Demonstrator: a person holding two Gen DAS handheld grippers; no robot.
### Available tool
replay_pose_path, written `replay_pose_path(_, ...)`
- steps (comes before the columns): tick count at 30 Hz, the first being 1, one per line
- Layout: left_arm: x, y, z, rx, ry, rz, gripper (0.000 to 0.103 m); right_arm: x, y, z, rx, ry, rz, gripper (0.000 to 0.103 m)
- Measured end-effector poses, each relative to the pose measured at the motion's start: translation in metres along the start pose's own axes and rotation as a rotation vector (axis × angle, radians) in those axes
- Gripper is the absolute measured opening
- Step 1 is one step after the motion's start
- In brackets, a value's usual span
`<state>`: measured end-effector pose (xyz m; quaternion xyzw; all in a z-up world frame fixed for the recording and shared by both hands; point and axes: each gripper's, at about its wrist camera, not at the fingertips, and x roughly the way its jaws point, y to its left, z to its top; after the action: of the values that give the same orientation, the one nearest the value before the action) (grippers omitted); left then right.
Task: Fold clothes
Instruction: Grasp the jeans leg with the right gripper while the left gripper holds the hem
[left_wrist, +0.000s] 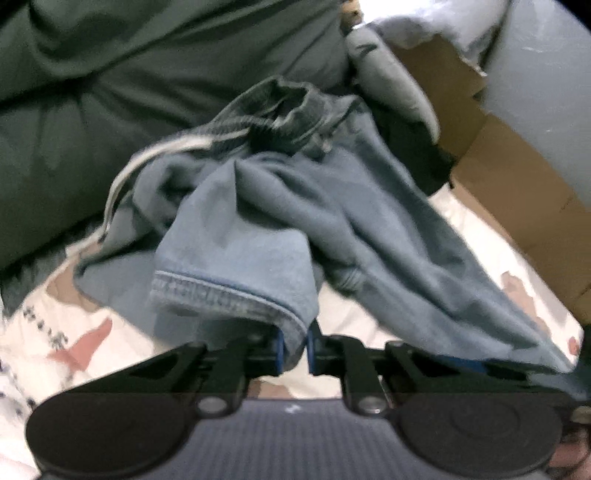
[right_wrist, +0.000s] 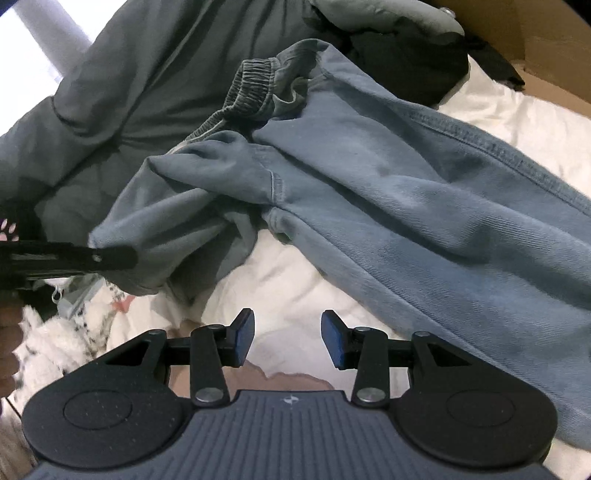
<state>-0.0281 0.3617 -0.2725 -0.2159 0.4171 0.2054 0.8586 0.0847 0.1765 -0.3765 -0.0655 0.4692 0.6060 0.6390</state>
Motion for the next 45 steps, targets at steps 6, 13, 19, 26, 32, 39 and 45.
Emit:
replay_pose_path(6, -0.024, -0.007, 0.022, 0.031, -0.024, -0.022, 0.011, 0.021, 0.014, 0.008, 0.017, -0.007, 0.039, 0.048)
replay_pose_path(13, -0.046, -0.011, 0.04, 0.053, -0.024, -0.033, 0.01, 0.053, 0.032, 0.012, 0.062, -0.004, 0.123, 0.049)
replay_pose_path(19, -0.055, -0.014, 0.05, 0.066, -0.012, -0.052, 0.01, 0.073, 0.045, 0.012, 0.108, 0.004, 0.193, 0.065)
replay_pose_path(26, -0.062, -0.021, 0.051, 0.062, -0.026, -0.07, 0.01, 0.11, 0.046, 0.008, 0.164, 0.053, 0.21, 0.05)
replay_pose_path(32, -0.072, -0.026, 0.058, 0.06, -0.048, -0.076, 0.01, 0.101, 0.048, 0.008, 0.176, 0.052, 0.3, 0.001)
replay_pose_path(39, -0.09, -0.038, 0.073, 0.041, -0.108, -0.08, 0.006, 0.043, 0.056, 0.021, 0.063, 0.057, 0.311, 0.001)
replay_pose_path(45, -0.104, -0.046, 0.08, 0.045, -0.124, -0.081, 0.006, -0.008, 0.058, 0.037, -0.022, 0.046, 0.302, 0.001)
